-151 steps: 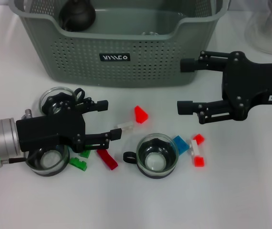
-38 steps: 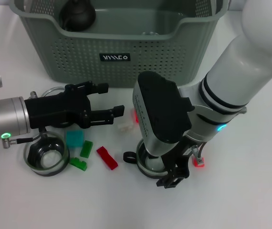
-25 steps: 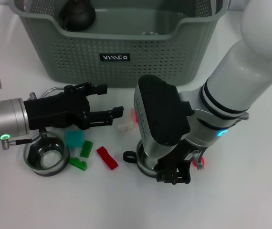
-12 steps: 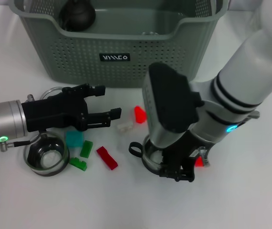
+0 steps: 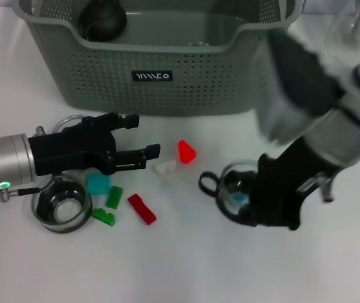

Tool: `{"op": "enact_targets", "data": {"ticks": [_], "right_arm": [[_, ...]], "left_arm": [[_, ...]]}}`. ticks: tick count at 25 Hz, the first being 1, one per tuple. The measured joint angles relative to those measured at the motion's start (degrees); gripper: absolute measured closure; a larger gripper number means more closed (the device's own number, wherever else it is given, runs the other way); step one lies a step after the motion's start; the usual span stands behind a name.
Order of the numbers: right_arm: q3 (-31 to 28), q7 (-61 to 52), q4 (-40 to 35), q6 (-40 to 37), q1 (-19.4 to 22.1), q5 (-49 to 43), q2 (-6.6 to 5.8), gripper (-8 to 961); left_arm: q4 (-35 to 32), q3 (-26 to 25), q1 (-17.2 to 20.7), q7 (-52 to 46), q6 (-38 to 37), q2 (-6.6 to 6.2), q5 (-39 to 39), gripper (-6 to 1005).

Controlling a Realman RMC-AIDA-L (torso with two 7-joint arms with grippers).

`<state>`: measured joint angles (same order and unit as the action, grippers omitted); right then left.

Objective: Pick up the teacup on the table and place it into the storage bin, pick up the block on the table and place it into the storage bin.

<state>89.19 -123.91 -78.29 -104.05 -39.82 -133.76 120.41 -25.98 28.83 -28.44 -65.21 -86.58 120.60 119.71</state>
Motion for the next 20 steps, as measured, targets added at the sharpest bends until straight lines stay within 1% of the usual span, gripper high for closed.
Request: {"op": "enact_targets", "data": {"ticks": [5,8,11,14,17,19,20], "right_arm": [[-12.28,0.57,-5.01,-7.67,-0.03,1.51,-0.11,894],[-18.2,0.42,-7.64,-9.37,-1.12,4.2,-0.62,896],[-22.61,-0.64,-9.38,-9.64,-2.65,6.82,-0.97,891],[-28.58,-2.57,-9.52,-9.51,-5.88,9.96,-1.15,886],[-36.78,-3.64,-9.06,-8.06,-11.09,10.11,-0.64,881],[-39.49,-3.9,-8.77,-4.9,-13.69,8.06,-0.22,878],[-39.62,-4.19,-8.58,-1.94,-14.71,6.38,-0.11,876]], "left_arm": [[0.11,0.0,-0.01,0.0,0.0,-0.04,0.0,140],[0.09,0.0,-0.02,0.0,0.03,-0.08,0.0,139],[0.0,0.0,-0.03,0.0,0.06,-0.1,0.02,139],[-0.02,0.0,-0.03,0.0,0.08,-0.1,0.02,139],[-0.04,-0.01,-0.14,0.0,0.11,-0.08,0.02,139],[-0.04,0.0,-0.39,0.0,0.1,-0.06,0.01,139],[-0.04,-0.01,-0.51,0.0,0.11,-0.06,0.01,139]]}}
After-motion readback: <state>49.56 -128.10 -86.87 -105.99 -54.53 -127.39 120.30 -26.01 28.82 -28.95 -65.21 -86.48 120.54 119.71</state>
